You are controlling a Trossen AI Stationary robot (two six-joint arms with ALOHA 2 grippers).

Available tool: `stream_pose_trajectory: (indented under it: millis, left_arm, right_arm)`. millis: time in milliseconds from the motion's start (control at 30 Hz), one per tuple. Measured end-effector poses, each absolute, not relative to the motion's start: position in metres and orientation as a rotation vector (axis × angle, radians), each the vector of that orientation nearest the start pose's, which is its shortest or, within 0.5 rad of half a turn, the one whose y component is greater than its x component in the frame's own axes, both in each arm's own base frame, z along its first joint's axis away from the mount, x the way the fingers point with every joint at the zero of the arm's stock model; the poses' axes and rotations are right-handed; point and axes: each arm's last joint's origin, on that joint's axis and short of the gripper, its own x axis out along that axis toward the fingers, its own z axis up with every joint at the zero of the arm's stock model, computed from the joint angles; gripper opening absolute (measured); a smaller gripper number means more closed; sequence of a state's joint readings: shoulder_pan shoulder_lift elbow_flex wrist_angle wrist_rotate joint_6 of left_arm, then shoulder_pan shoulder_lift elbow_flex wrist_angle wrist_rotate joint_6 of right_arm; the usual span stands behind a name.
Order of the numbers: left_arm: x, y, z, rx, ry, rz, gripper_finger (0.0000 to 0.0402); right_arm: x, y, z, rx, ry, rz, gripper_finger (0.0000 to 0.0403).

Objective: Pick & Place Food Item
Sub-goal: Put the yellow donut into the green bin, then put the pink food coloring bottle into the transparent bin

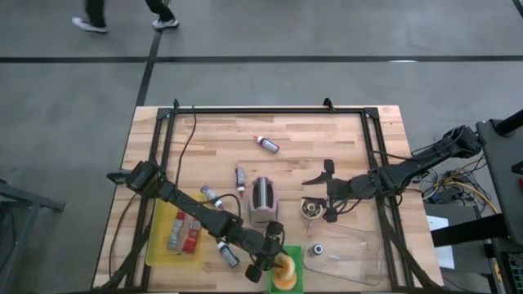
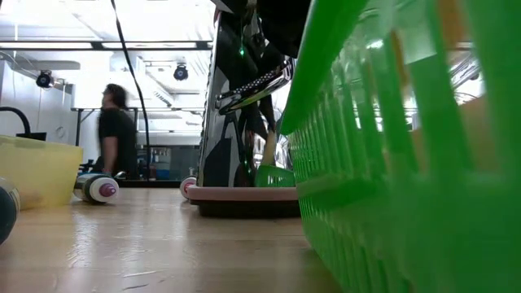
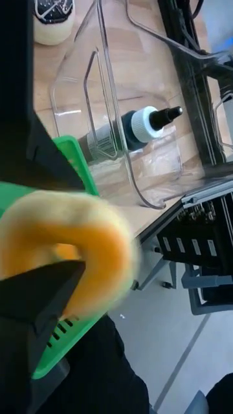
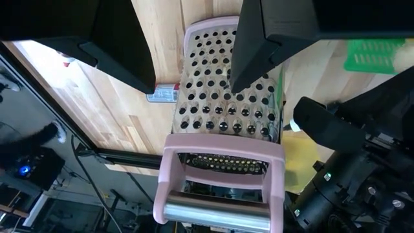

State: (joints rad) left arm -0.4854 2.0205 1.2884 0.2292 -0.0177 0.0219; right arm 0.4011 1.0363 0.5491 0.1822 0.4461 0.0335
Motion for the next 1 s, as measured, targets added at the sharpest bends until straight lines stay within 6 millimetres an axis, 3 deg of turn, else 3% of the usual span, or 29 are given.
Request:
stream_pose_trajectory:
  millis: [167, 333, 567, 833, 1000]
  left_arm:
    - [0.391, -0.206, 0.176, 0.148, 0.486, -0.463, 0.0251]
    - [0.39, -0.205, 0.18, 0.196, 0.471, -0.476, 0.0269]
    - [0.372, -0.196, 0.218, 0.295, 0.485, -0.427, 0.0268]
    - [0.321, -0.174, 0.267, 0.402, 0.438, -0.227, 0.0267]
    - [0.277, -0.155, 0.288, 0.322, 0.309, -0.197, 0.0266]
  right_arm:
    - [0.207, 0.074, 0.241, -0.092, 0.277, -0.049, 0.0199]
    - [0.207, 0.074, 0.241, -0.072, 0.278, -0.053, 0.0199]
    - [0.204, 0.074, 0.231, -0.024, 0.381, -0.041, 0.0199]
    - [0.203, 0.075, 0.22, 0.014, 0.48, -0.011, 0.0199]
    - [0.205, 0.076, 0.217, 0.009, 0.495, -0.01, 0.0199]
